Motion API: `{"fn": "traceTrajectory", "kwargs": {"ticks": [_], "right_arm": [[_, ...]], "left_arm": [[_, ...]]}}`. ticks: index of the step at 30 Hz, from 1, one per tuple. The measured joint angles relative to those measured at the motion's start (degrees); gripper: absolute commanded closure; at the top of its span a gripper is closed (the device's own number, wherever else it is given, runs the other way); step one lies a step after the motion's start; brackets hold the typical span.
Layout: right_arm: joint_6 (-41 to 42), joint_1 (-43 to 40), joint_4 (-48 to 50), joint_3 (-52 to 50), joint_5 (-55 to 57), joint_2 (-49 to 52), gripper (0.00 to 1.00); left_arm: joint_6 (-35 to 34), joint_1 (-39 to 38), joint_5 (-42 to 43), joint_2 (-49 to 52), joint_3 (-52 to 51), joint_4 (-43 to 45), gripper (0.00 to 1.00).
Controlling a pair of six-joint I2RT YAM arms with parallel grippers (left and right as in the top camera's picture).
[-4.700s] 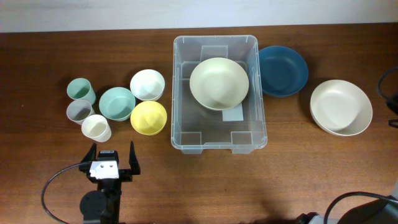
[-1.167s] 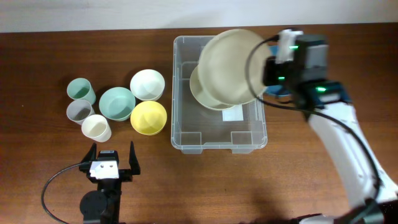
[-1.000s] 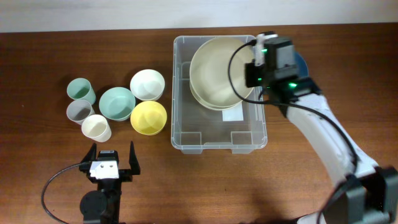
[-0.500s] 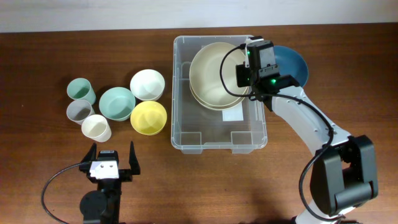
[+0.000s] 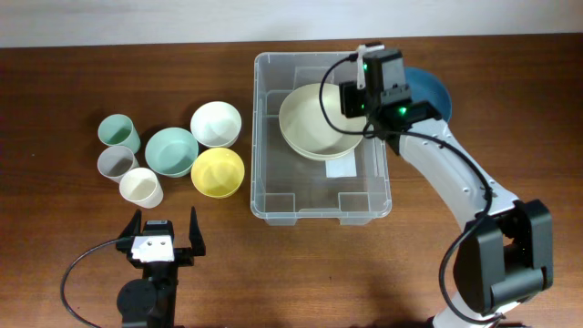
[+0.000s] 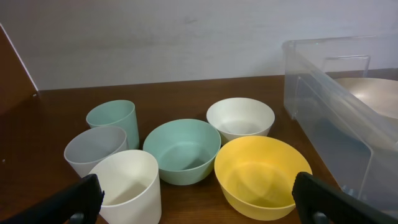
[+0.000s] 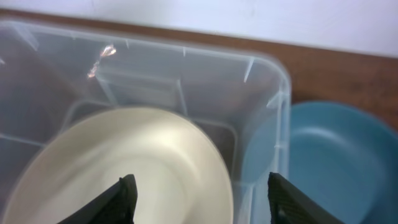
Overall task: Pack container
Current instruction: 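Open the right gripper and withdraw from the bin, then grasp the rim of the dark teal plate with the right gripper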
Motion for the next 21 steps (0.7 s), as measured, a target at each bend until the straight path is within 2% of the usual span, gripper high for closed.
{"fn": "traceTrajectory", "kwargs": {"ticks": [5,7,11,15,17,21], "right_arm": [[0.0,-1.6,-10.5,8.5,2.4,-0.4,0.38],[0.3,-4.4,-17.2,12.5,3.0,-1.0,0.38],[2.0,-11.5,-23.5,15.1,3.6,-2.3,0.37],[3.1,-19.7,-28.1,15.4,1.8,-1.9,0.29],[3.3,-22.9,-29.4,15.4,0.3,-0.7,0.21],[3.7,-26.1,-29.7,15.4,-3.5,3.7,0.11]], "left_arm": [[0.0,0.0,0.0,0.0,0.0,0.0,0.01],[0.0,0.0,0.0,0.0,0.0,0.0,0.01],[0.0,0.0,0.0,0.0,0.0,0.0,0.01],[0.0,0.0,0.0,0.0,0.0,0.0,0.01],[0.0,0.0,0.0,0.0,0.0,0.0,0.01],[0.0,0.0,0.0,0.0,0.0,0.0,0.01]]}}
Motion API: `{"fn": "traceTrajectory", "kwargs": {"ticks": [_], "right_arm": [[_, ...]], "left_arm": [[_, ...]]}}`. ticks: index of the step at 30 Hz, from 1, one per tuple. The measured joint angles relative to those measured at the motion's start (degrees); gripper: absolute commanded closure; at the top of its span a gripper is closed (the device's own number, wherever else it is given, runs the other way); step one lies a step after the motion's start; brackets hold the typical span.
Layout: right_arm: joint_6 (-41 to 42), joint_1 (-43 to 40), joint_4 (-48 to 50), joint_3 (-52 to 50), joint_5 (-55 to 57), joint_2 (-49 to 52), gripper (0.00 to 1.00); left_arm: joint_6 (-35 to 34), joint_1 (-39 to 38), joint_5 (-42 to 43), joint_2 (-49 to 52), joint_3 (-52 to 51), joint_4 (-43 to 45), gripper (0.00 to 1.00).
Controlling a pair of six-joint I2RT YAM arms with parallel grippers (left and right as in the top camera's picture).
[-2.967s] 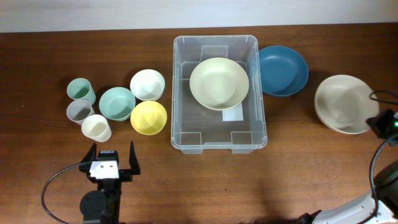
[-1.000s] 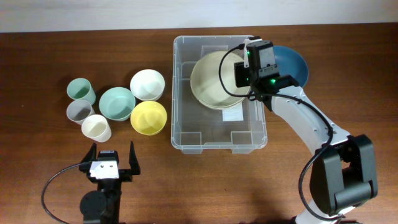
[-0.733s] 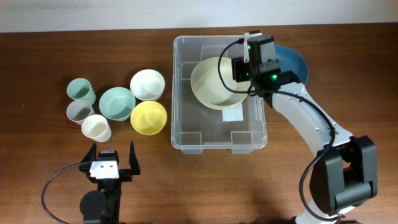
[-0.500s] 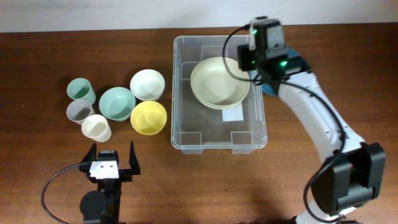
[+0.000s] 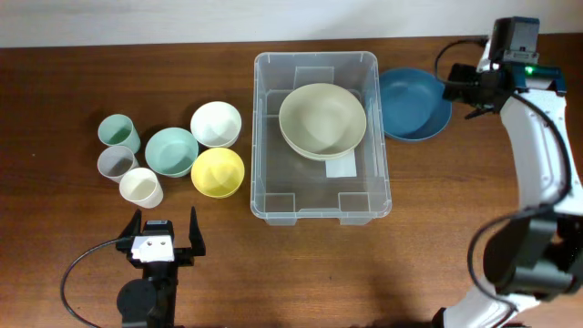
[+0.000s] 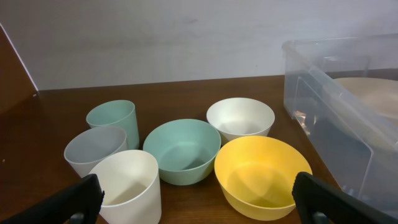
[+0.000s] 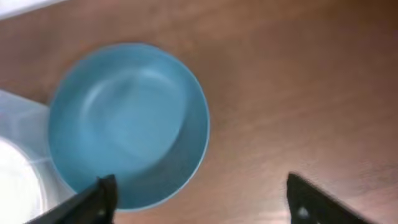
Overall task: Pack container
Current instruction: 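Grasp the rim of the dark teal plate with the right gripper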
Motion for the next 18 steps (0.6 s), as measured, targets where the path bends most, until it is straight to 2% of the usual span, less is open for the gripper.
{"fn": "traceTrajectory", "kwargs": {"ticks": [12,14,17,18], "right_arm": [[0.9,-1.6,2.6,0.0,-6.8,17.8,0.09],[1.0,-1.7,3.2,0.0,-7.5,19.2,0.19],[1.2,-2.1,3.9,0.0,-8.7,20.5,0.50],[1.3,-2.2,4.1,0.0,-8.9,20.6,0.57]], "left_arm": [[0.0,0.0,0.0,0.0,0.0,0.0,0.01],[0.0,0.0,0.0,0.0,0.0,0.0,0.01],[0.0,0.0,0.0,0.0,0.0,0.0,0.01],[0.0,0.0,0.0,0.0,0.0,0.0,0.01]]}}
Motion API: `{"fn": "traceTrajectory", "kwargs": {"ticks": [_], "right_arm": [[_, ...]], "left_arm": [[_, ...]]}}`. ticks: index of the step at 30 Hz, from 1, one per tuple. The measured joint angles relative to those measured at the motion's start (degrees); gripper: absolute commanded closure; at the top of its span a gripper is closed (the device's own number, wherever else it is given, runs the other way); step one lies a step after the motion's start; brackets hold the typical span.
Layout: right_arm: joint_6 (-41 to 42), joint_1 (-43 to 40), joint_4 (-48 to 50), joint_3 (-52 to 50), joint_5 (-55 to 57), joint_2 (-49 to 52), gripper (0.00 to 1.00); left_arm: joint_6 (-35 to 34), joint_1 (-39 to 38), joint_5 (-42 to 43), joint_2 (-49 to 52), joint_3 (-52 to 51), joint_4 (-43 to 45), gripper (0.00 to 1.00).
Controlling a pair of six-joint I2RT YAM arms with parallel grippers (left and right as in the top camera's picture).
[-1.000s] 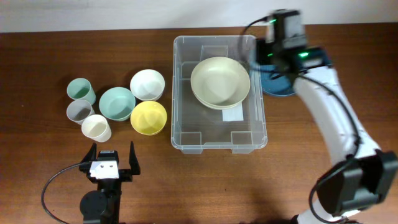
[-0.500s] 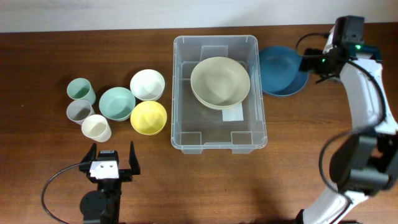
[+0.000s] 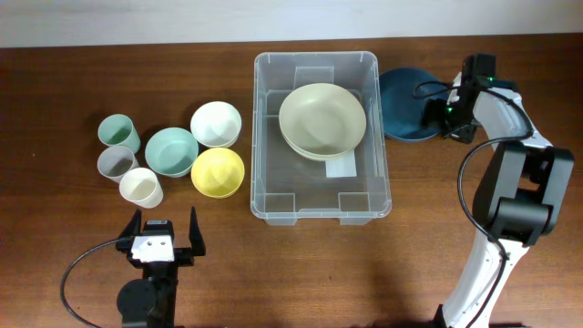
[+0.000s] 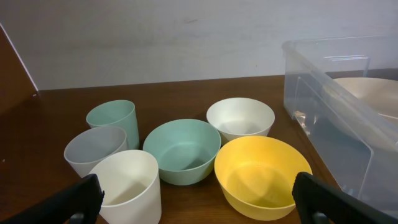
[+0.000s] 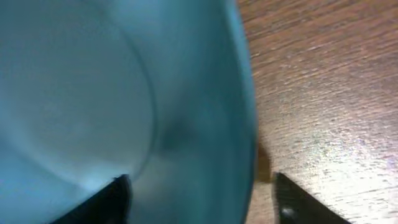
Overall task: Pack container
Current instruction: 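Grasp the rim of the dark teal plate with the right gripper, then lift the teal plate and place it on the stack in the bin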
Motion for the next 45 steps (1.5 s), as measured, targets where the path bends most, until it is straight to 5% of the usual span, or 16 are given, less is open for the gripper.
{"fn": "traceTrajectory", "kwargs": {"ticks": [5,17,30,45], "right_arm": [[1.4,-1.0,0.8,0.0,-1.0,0.0,0.96],[3.8,-8.1,0.8,0.0,-8.6,0.0,0.96],[-5.1,-19.8,-3.9,0.0,-15.6,-1.6,0.96],[-9.7,-19.2,-4.3,-0.3,-20.1,-22.4,0.96]], "left_arm": [[0.0,0.0,0.0,0.0,0.0,0.0,0.01],[0.0,0.0,0.0,0.0,0.0,0.0,0.01],[0.0,0.0,0.0,0.0,0.0,0.0,0.01],[0.0,0.0,0.0,0.0,0.0,0.0,0.01]]}}
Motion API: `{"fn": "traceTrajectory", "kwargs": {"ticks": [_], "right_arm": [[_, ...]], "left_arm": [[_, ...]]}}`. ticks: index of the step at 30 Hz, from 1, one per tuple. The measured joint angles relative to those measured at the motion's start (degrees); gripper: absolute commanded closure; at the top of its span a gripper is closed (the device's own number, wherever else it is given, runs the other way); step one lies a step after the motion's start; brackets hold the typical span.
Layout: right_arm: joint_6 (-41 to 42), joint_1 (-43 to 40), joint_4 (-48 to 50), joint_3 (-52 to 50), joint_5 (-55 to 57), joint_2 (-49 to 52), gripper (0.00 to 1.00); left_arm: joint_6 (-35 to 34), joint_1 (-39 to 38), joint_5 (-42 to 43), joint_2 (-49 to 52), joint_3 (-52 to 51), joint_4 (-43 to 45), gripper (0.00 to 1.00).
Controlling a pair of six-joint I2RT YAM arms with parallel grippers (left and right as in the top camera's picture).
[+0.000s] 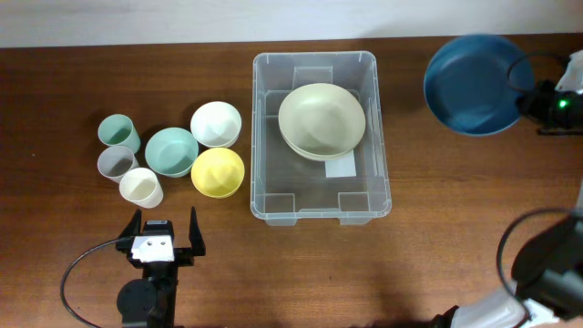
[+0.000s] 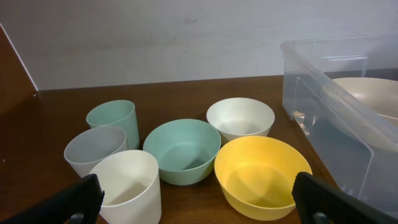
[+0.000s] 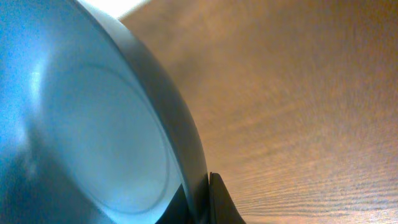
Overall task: Pack container
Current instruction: 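Lift the teal plate and place it on the stack in the bin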
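The clear plastic container point(image 1: 321, 208) stands mid-table with a cream bowl point(image 1: 322, 120) inside. A dark blue bowl point(image 1: 471, 84) hangs lifted above the table's far right, and my right gripper point(image 3: 204, 202) is shut on its rim; the bowl point(image 3: 87, 143) fills the right wrist view. Left of the container sit a white bowl point(image 1: 216, 123), a teal bowl point(image 1: 170, 150), a yellow bowl point(image 1: 218, 172) and three cups point(image 1: 121, 159). My left gripper point(image 1: 164, 232) rests open near the front edge, its fingers point(image 2: 81, 196) apart before the yellow bowl point(image 2: 261, 174).
The right arm point(image 1: 556, 105) reaches in from the table's right edge. A white label point(image 1: 341, 168) lies on the container's floor. The container wall point(image 2: 336, 99) stands at the right of the left wrist view.
My right gripper, then open around the blue bowl's rim on the table, is now shut on that rim. The bowl is lifted and further right. The left arm has not moved.
My right gripper was open over the container with the cream bowl inside. Then it was above the blue bowl right of the container, then down at its rim. Now it holds the bowl raised. The left gripper stayed still and open throughout.
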Motion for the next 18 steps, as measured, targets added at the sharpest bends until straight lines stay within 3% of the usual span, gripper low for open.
{"fn": "traceTrajectory", "kwargs": {"ticks": [6,11,18], "right_arm": [[-0.1,6.2,0.0,0.0,-1.3,-9.3,0.96],[0.1,17.6,0.1,0.0,-0.6,-11.4,0.96],[0.1,36.1,0.8,0.0,12.7,-9.7,0.96]], "left_arm": [[0.0,0.0,0.0,0.0,0.0,0.0,0.01],[0.0,0.0,0.0,0.0,0.0,0.0,0.01],[0.0,0.0,0.0,0.0,0.0,0.0,0.01]]}}
